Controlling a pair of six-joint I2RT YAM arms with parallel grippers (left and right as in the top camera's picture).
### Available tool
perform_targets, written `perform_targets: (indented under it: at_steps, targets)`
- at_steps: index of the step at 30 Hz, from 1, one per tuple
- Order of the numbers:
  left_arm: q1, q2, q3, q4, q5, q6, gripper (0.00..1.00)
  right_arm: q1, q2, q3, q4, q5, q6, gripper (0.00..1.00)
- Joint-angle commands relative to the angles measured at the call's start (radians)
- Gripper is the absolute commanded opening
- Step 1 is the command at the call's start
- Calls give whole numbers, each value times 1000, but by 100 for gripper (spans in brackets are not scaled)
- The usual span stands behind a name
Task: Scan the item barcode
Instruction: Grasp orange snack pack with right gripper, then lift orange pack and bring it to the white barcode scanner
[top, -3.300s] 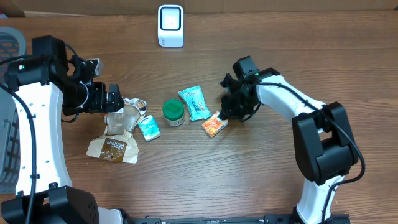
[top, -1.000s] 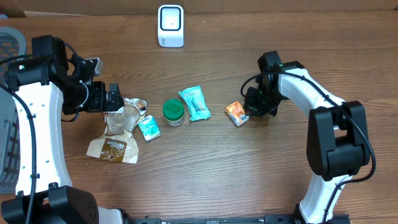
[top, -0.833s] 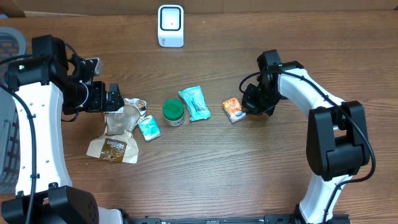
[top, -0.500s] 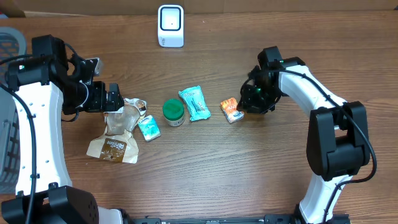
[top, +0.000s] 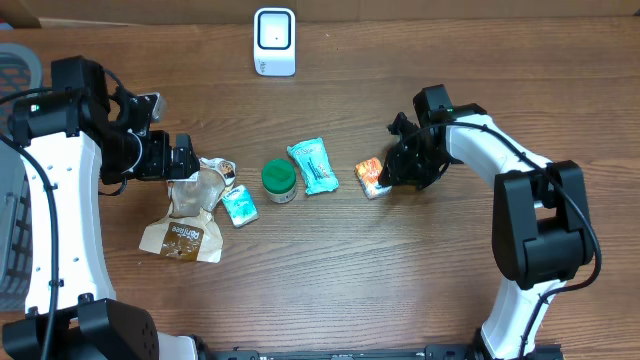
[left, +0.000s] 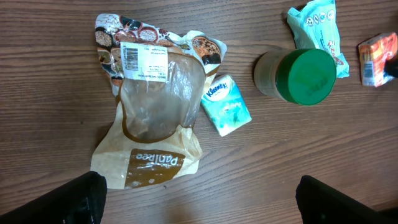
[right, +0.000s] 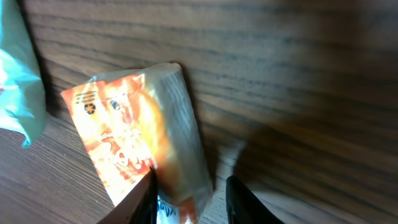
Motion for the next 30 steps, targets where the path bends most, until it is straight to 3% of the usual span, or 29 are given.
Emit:
perform_targets:
  at_steps: [1,5,7,10,20,26,30]
  targets:
    - [2,4,0,1,11,26,100,0,36,-22,3,-43,-19,28]
    - [2,4,0,1,11,26,100,0,40,-26,-13,-84,-5,11]
    - [2,4,0,1,11,26,100,0,40,-26,-23,-125,87,4]
    - [2,4,0,1,11,26,99,0,30,-14,-44,-250,116,4]
    - [2,4,0,1,11,26,99,-19,-99,88,-69,-962,83,4]
    - [2,4,0,2,11,26,100,-19,-122,118,23,-1151,251,4]
    - [2,4,0,2,11,26,100,-23,-124,126,125,-1171,454,4]
